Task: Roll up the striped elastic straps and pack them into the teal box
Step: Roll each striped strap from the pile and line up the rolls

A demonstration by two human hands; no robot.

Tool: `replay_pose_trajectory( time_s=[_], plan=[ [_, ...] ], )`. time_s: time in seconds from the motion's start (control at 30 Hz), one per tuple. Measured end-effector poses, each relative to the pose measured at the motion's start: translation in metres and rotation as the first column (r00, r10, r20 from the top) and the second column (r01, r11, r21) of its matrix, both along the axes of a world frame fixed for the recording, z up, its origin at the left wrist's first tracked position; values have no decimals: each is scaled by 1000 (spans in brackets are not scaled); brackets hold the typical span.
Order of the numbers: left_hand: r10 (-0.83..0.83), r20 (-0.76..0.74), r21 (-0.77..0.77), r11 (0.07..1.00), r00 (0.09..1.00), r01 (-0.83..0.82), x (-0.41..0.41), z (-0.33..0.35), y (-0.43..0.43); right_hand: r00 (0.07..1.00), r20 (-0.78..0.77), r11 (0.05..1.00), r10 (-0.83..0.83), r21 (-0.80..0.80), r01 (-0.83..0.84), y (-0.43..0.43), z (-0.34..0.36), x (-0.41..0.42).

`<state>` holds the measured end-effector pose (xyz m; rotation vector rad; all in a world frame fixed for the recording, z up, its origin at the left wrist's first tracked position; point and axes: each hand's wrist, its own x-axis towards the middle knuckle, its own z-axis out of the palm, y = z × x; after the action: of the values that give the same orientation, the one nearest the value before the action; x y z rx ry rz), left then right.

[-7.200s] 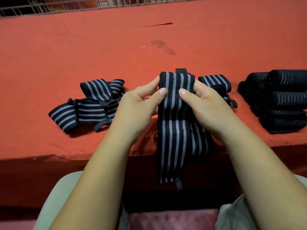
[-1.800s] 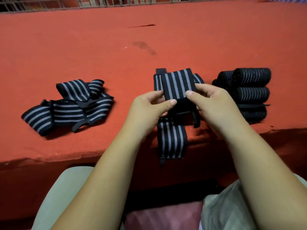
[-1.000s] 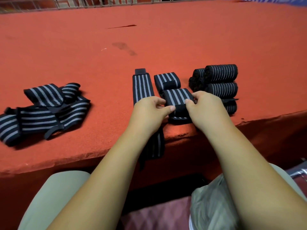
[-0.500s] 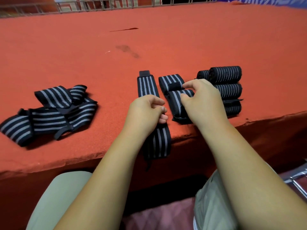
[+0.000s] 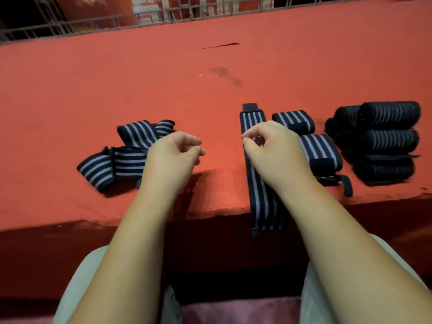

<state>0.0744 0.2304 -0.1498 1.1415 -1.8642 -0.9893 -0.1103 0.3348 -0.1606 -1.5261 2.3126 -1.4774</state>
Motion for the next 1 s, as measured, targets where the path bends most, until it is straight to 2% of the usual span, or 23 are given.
replay_pose_trajectory(
  time_s=[0.1,0.2,0.3,0.4,0.57,0.77,0.87,1.0],
  plan=[
    [115,42,-72,991,992,-112,26,0,-12,999,9,998,54,-14,-54,-15,-3,13],
    [265,156,-293,932,952,-211,51,2,-21,995,18,995,102,9,-102,-31,-5,24],
    [365,330,-516,842,870,-158,73,0,-32,987,27,986,158,50,-159,-46,-8,38],
    [334,432,-520,851,838,-71,86,-7,-38,975,31,969,220,107,-222,-60,-12,54],
    [325,391,-580,813,861,-43,102,-6,-50,952,64,935,299,180,-306,-83,-19,73],
    [263,465,-563,825,846,53,86,-19,-64,942,19,916,335,228,-330,-99,-25,93],
    [330,418,-598,802,847,-17,78,-26,-73,919,-51,893,392,262,-366,-98,-29,96],
    [381,315,-538,826,869,-167,73,-19,-80,907,-99,869,410,344,-355,-97,-33,96]
  ],
)
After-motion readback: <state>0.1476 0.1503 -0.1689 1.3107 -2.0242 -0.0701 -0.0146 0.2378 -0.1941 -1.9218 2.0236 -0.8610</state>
